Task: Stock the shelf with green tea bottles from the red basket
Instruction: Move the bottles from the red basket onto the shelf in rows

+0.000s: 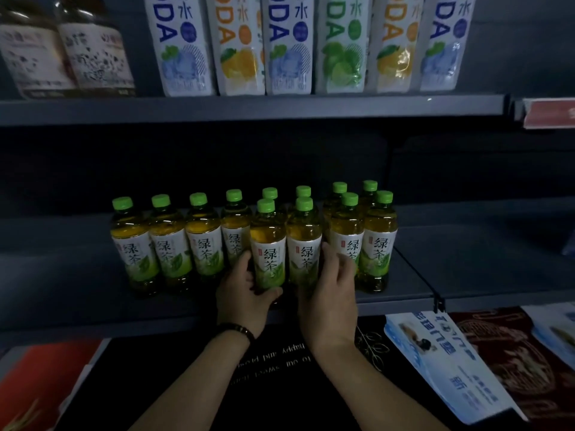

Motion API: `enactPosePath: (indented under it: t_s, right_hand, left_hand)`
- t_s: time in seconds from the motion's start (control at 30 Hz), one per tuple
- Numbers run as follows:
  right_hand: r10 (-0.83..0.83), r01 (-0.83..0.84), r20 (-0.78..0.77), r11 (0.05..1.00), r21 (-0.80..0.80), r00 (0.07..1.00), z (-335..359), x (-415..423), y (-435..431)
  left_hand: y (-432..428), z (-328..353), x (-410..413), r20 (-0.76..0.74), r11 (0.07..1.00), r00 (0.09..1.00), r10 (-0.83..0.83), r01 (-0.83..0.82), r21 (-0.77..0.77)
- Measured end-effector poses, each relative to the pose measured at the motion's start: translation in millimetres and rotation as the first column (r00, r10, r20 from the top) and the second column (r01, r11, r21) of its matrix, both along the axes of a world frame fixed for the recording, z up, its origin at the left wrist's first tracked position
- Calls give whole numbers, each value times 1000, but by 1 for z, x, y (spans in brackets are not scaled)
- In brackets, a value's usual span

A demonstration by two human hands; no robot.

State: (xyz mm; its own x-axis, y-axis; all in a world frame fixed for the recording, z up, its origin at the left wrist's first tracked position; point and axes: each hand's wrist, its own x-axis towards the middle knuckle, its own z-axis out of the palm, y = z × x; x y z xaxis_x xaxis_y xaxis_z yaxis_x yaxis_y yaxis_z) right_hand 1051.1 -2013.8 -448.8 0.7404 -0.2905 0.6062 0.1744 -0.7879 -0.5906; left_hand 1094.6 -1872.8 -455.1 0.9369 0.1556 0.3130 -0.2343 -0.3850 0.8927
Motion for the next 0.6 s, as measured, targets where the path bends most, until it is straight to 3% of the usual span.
enactPosePath:
  t_s: [0.1, 0.17, 0.27, 0.6]
  right_hand:
    - [27, -62, -117, 950, -307, 993, -19, -15, -1]
    - [-2, -92, -232, 913, -397, 973, -29, -19, -1]
    - [-19, -123, -331, 906, -404, 943, -34, -18, -2]
    - [28, -202, -421, 904, -376, 907, -22, -17, -11]
  left_hand:
    - [-3, -5, 3, 10, 998, 999, 51, -51, -37]
    - [-6, -8, 5, 25, 996, 997, 71, -70, -54]
    - [-13, -10, 10, 35, 994, 996, 78, -75, -79]
    - [-24, -11, 13, 20, 992, 995, 99, -97, -76]
